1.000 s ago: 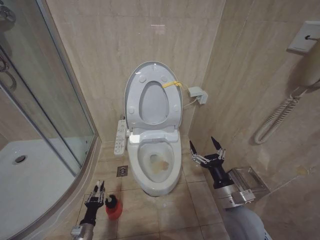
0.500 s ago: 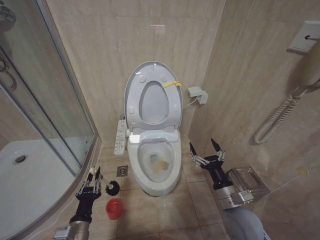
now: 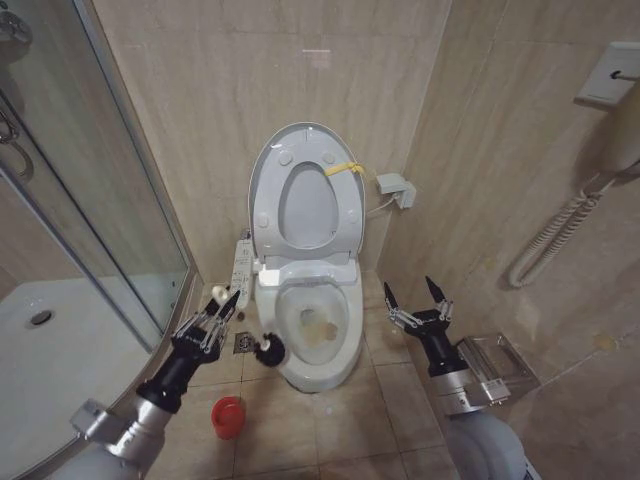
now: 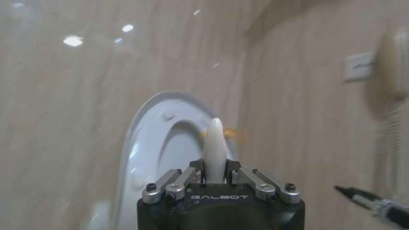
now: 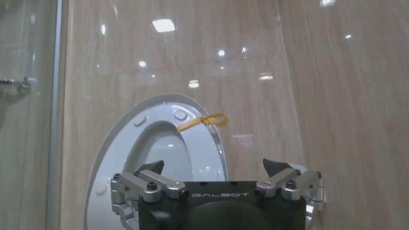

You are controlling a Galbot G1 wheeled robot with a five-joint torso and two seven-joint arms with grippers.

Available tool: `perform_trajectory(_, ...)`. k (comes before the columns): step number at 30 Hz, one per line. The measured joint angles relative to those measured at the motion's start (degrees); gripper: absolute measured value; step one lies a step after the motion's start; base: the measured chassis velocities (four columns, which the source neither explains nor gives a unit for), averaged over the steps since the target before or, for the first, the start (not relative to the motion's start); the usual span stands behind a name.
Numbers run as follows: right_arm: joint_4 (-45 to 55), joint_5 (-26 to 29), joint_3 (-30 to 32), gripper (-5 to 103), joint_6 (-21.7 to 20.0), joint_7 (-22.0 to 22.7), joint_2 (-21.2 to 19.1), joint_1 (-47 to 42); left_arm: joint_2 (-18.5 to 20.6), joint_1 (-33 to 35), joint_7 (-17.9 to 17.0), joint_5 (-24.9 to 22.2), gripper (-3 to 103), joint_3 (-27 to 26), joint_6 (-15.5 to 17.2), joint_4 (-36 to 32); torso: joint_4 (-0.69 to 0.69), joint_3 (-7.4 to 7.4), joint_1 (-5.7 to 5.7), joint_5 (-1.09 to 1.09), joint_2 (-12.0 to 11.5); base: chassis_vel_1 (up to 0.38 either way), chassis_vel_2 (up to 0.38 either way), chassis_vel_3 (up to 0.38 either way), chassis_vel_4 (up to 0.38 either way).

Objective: Open the toilet lid, clean the toilet bowl with a toilet brush, close the toilet lid, and flush.

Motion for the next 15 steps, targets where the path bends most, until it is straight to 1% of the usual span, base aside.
perform_trajectory(2,-0.54,0.32,-0.66,100,0.07,-0.41,0.25,1.33,2.18,-3.65,4.27,-3.10,21,1.32,-2.61,2.98,0.03,0.00,0.00,-0.01,0.00,0.000,0.000,0.000,0.000)
perform_trajectory(3,-0.54,0.32,-0.66,100,0.07,-0.41,0.25,1.33,2.18,-3.65,4.27,-3.10,21,1.32,-2.61,2.98,0.03,0.00,0.00,-0.01,0.00,0.000,0.000,0.000,0.000)
perform_trajectory(5,-1.50,0.45,-1.02,100,0.13,-0.96,0.53,2.76,5.64,-10.08,11.58,-7.32,21,4.97,-5.46,7.49,0.08,0.00,0.00,0.01,0.00,0.000,0.000,0.000,0.000)
perform_trajectory(6,-1.50,0.45,-1.02,100,0.13,-0.96,0.53,2.76,5.64,-10.08,11.58,-7.32,21,4.97,-5.46,7.49,0.08,0.00,0.00,0.01,0.00,0.000,0.000,0.000,0.000)
perform_trajectory(7,-1.66,0.44,-0.97,100,0.16,-1.08,0.74,2.86,7.02,-13.32,14.57,-8.71,21,7.31,-6.38,9.54,0.05,0.01,0.00,0.02,0.00,0.000,0.000,0.000,0.000)
perform_trajectory(9,-1.88,0.51,-0.55,100,0.14,-1.14,1.39,2.77,9.35,-23.80,21.52,-12.66,21,15.74,-8.50,15.33,0.00,0.01,0.00,0.00,0.00,0.000,0.000,0.000,0.000)
perform_trajectory(10,-1.88,0.51,-0.55,100,0.14,-1.14,1.39,2.77,9.35,-23.80,21.52,-12.66,21,15.74,-8.50,15.33,0.00,0.01,0.00,0.00,0.00,0.000,0.000,0.000,0.000)
perform_trajectory(11,-2.25,0.50,-0.42,100,0.14,-1.14,1.77,2.80,9.88,-28.23,23.76,-14.50,21,18.99,-8.81,17.76,-0.02,0.01,0.01,0.01,0.00,0.000,0.000,0.000,0.000)
perform_trajectory(12,-3.10,0.48,-0.53,100,0.14,-1.14,2.15,3.18,9.96,-32.06,25.39,-16.20,21,21.91,-8.72,20.16,-0.02,0.01,0.01,0.01,0.00,0.000,0.000,0.000,0.000)
perform_trajectory(13,-3.10,0.48,-0.53,100,0.14,-1.14,2.15,3.18,9.96,-32.06,25.39,-16.20,21,21.91,-8.72,20.16,-0.02,0.01,0.01,0.01,0.00,0.000,0.000,0.000,0.000)
perform_trajectory(14,-3.70,0.43,-0.69,100,0.17,-1.14,2.47,3.51,9.72,-35.08,26.00,-17.17,21,24.50,-8.47,21.78,0.04,0.01,0.01,0.02,0.00,0.000,0.000,0.000,0.000)
perform_trajectory(15,-4.10,0.29,-0.75,100,0.19,-1.16,2.78,3.68,9.25,-37.46,26.23,-17.59,21,26.68,-8.27,22.86,0.05,0.00,0.01,0.02,0.00,0.000,0.000,0.000,0.000)
